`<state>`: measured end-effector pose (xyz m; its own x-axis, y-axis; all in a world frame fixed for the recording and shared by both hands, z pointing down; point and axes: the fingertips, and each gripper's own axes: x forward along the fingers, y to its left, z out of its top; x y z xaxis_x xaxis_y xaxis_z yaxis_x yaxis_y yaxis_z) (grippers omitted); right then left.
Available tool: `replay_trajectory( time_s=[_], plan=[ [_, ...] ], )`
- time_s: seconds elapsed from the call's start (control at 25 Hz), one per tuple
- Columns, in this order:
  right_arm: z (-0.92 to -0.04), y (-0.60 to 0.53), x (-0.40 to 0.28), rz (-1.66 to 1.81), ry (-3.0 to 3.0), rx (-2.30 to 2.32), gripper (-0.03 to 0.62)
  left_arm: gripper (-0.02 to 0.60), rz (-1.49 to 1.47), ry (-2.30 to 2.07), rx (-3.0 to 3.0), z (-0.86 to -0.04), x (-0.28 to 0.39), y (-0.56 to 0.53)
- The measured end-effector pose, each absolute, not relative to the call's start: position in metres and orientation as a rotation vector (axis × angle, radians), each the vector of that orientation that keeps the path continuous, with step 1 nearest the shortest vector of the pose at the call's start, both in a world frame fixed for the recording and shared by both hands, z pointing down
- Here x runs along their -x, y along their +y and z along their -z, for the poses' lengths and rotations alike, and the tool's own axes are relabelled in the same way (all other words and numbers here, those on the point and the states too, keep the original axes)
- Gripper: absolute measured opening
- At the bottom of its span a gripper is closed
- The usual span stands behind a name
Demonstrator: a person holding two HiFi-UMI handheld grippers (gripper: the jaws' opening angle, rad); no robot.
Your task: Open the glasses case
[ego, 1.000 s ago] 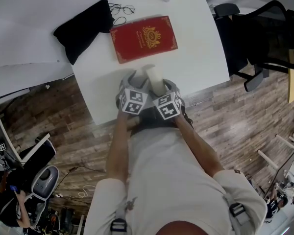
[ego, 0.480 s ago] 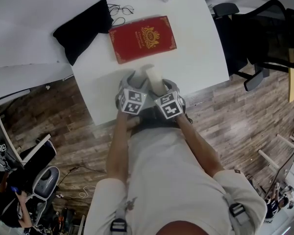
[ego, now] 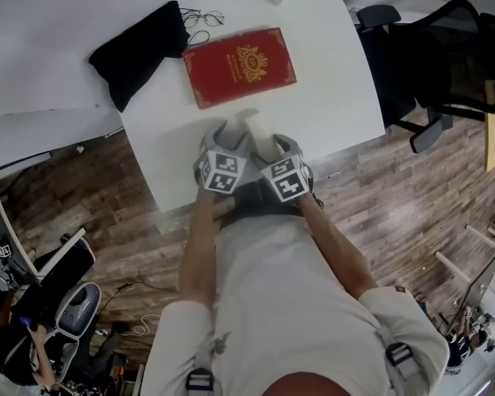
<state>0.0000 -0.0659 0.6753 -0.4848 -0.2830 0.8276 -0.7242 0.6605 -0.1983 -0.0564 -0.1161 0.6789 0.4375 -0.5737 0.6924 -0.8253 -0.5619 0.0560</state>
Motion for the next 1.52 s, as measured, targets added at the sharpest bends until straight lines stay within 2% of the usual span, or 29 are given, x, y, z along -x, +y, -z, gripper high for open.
replay_trajectory(
  time_s=[1.52],
  plan=[
    [-0.653, -0.069, -0.01, -0.731, -2.111, -0.823, 0.267, 0.258, -0.882, -1.197, -2.317, -0.677, 0.056, -0.116]
  ],
)
